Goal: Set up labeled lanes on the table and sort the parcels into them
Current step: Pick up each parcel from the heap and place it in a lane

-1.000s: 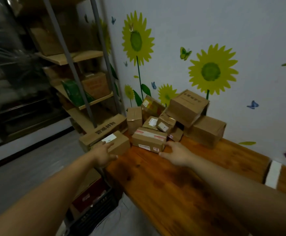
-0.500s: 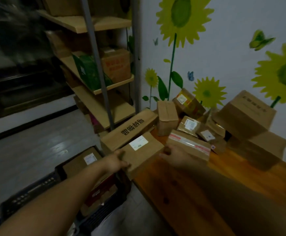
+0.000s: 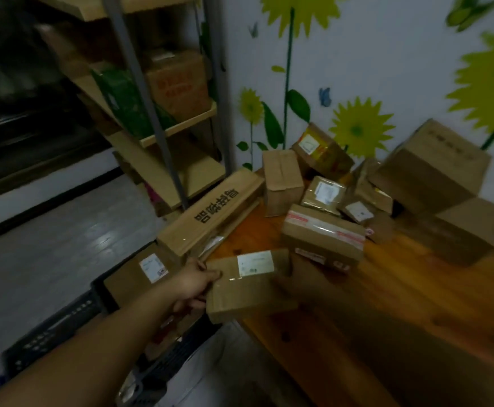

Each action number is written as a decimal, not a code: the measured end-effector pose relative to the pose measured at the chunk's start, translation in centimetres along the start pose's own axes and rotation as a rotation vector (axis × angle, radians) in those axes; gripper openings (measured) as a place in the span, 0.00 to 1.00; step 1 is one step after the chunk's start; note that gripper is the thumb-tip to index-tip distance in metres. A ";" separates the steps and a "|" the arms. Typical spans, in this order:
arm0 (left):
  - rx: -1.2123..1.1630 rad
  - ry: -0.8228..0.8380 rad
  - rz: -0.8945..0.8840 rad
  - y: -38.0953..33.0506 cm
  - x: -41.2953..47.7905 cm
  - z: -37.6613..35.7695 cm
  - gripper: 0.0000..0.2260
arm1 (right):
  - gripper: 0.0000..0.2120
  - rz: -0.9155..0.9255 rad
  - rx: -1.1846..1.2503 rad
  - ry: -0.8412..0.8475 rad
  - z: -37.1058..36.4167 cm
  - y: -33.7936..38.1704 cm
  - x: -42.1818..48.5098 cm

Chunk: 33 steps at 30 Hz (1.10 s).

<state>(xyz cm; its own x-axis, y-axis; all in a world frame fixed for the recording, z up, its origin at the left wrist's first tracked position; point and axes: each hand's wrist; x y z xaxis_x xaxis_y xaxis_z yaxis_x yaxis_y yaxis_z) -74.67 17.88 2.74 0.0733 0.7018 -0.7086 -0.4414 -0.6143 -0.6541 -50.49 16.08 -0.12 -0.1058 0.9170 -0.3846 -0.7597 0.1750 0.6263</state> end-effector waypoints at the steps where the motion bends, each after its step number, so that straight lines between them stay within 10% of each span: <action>1: -0.017 0.016 0.004 -0.5 -0.3 -0.5 0.16 | 0.23 -0.010 0.041 -0.008 0.6 -0.2 -0.1; 14: -0.053 0.084 -0.473 -4.5 -10.4 -7.3 0.16 | 0.17 -0.278 0.524 -0.719 2.5 -1.1 -18.7; 33: -0.093 0.316 -1.142 -7.4 -30.4 -22.7 0.18 | 0.19 -0.062 0.568 -1.283 8.2 -4.1 -46.7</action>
<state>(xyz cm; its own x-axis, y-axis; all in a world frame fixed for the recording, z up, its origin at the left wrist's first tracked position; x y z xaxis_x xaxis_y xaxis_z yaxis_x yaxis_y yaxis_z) -53.37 -7.12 23.08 0.6051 0.7484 0.2716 0.0881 0.2761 -0.9571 -37.18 -24.54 20.77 0.8037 0.5330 0.2646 -0.3496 0.0632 0.9348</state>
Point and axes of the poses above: each hand's wrist, its own x-axis towards the middle knuckle, its own z-axis out of the back of the hand, y = z × x, and after that the axes turned 4 degrees about y, right-handed
